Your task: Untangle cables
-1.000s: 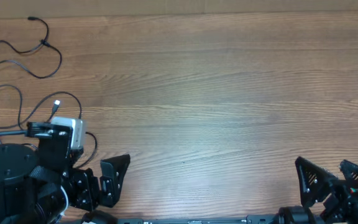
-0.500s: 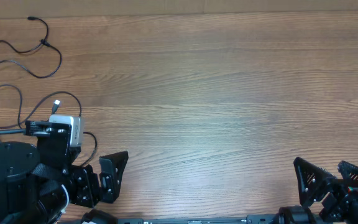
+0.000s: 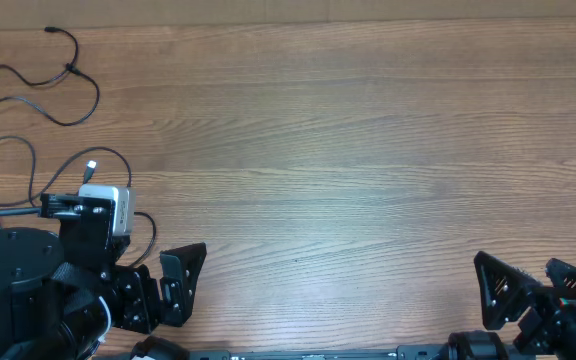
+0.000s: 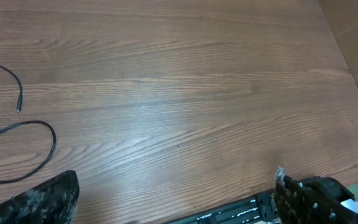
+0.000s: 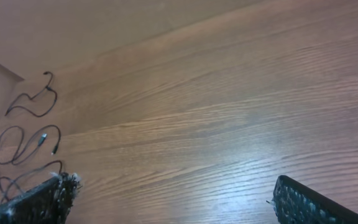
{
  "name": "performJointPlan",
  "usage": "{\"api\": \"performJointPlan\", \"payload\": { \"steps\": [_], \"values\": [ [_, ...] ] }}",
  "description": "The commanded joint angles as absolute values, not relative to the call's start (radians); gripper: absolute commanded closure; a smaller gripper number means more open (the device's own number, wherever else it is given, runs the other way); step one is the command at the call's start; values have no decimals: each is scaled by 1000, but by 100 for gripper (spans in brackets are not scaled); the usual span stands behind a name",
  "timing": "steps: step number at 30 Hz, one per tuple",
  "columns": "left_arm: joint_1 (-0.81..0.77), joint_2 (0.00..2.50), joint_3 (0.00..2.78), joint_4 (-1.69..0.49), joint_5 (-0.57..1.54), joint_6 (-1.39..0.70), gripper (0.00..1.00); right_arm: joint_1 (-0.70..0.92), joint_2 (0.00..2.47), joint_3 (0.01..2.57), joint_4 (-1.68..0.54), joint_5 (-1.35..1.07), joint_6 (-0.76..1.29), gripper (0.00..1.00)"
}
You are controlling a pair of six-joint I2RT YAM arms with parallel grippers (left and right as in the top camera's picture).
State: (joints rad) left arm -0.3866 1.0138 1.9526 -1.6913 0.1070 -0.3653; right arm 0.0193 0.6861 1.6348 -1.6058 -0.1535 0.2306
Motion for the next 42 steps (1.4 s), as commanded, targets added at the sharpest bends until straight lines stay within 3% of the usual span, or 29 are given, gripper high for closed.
{"api": "performJointPlan", "payload": {
  "steps": [1,14,26,42],
  "values": [
    [-393,1014,1950,-1689,93,-374,0,17,684,1557,-1559,-128,162,0],
    [-393,1014,1949,-1689,93,-374,0,17,367,755,-782,-135,100,0],
    [-393,1014,1950,-1689,93,-374,0,17,111,339,-396,-135,99,0],
    [-393,1014,1950,-1689,93,-374,0,17,2,8,-25,-123,139,0]
  ]
}}
